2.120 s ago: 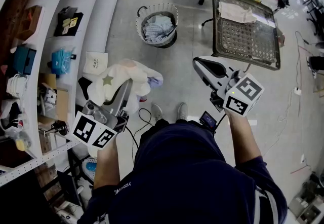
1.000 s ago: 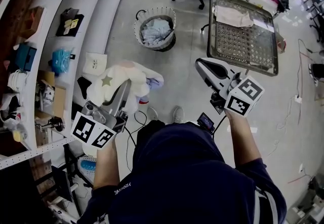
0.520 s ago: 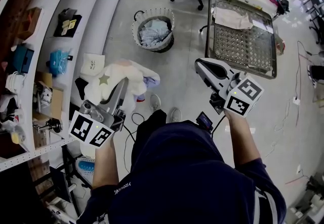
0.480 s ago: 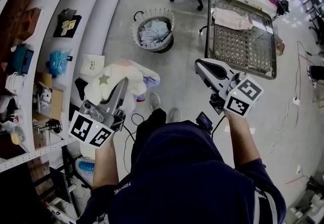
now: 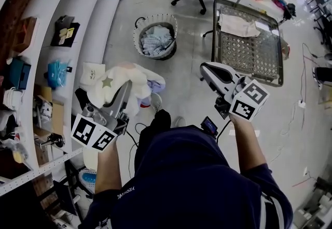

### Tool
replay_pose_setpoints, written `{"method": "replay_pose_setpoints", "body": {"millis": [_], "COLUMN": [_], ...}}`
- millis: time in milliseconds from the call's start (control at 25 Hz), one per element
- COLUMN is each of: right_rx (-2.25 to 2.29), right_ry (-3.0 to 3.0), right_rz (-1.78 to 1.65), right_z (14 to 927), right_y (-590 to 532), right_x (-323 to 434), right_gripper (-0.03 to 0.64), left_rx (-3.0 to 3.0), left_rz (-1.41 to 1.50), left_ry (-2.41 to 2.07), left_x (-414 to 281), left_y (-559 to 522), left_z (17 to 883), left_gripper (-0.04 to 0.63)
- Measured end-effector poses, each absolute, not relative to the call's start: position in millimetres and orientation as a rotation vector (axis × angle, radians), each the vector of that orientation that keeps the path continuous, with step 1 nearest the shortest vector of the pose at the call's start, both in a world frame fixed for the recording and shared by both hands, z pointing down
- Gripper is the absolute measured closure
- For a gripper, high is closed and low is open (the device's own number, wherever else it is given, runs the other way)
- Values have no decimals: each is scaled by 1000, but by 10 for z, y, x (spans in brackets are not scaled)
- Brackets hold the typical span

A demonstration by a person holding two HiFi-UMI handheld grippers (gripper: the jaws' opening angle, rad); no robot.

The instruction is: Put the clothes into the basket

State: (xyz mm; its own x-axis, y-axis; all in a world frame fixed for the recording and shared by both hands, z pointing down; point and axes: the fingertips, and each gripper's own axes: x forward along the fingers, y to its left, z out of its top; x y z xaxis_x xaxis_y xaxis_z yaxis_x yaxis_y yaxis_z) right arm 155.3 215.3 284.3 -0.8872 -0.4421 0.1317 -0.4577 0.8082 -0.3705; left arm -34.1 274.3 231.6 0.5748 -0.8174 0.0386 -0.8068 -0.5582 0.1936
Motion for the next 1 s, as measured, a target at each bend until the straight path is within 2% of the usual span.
{"method": "replay_pose_setpoints", "body": {"millis": [1000], "right_rx": [781], "right_ry": [-2844], "right_rz": [643], "right_z": [3056], "right_y": [752], "right_x": [10], "right_gripper": [609], "left_rx": [2623], "left_rz": [-43], "left_ry": [-1230], "left_x": [-1663], "left_y": [1168], "left_z": [2652], "left_gripper": [552]}}
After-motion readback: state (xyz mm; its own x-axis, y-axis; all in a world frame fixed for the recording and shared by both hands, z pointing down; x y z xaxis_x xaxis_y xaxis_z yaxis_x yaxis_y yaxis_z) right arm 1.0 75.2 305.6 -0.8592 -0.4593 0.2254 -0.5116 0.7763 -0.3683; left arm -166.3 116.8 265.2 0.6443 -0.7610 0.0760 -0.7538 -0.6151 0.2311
